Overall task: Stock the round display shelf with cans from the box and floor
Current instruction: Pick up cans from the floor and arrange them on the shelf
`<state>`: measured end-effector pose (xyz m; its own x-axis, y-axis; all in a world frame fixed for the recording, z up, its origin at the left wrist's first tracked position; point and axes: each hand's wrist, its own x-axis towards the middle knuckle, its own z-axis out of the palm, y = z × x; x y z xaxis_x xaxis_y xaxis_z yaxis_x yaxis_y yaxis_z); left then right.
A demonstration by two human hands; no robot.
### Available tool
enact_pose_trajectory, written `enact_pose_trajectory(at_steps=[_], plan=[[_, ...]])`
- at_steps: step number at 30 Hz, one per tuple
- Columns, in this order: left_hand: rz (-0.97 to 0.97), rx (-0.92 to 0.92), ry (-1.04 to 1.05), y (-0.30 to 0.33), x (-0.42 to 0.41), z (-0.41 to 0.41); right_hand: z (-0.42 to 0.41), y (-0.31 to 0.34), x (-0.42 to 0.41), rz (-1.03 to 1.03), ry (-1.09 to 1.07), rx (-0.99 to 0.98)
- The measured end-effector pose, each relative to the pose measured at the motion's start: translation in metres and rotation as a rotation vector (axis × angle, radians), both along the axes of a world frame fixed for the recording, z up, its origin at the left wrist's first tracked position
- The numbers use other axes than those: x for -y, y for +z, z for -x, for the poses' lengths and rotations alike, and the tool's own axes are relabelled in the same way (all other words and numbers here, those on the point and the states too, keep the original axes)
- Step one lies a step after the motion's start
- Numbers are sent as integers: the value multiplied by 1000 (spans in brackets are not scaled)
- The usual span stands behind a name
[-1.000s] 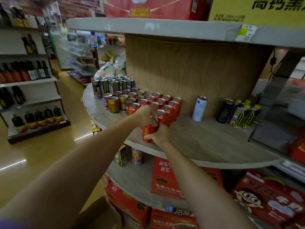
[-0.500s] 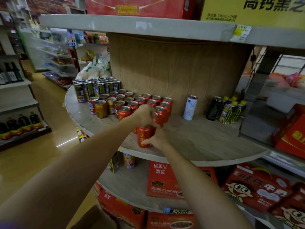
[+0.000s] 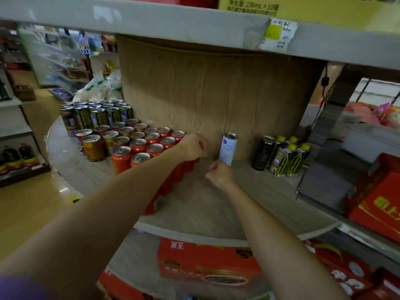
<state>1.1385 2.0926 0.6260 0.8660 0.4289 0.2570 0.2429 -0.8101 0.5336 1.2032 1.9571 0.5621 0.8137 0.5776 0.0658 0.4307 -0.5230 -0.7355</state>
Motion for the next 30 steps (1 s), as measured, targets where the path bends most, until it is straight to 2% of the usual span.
enact_pose_trajectory(at_steps=[5, 12, 17, 22, 30], plan=[[29, -26, 36, 1, 20, -48, -71, -3, 10, 5, -114, -10], [-91, -97, 50, -5, 24, -106, -126, -17, 0, -23, -46, -88], [-36, 1, 106, 0, 21, -109, -126, -22, -24, -119, -79, 26], [-125, -50, 139, 11, -3, -99, -111, -25, -49, -197, -4, -28], [-144, -88, 172, 15, -12, -92, -108, -29, -56, -237, 56, -58]])
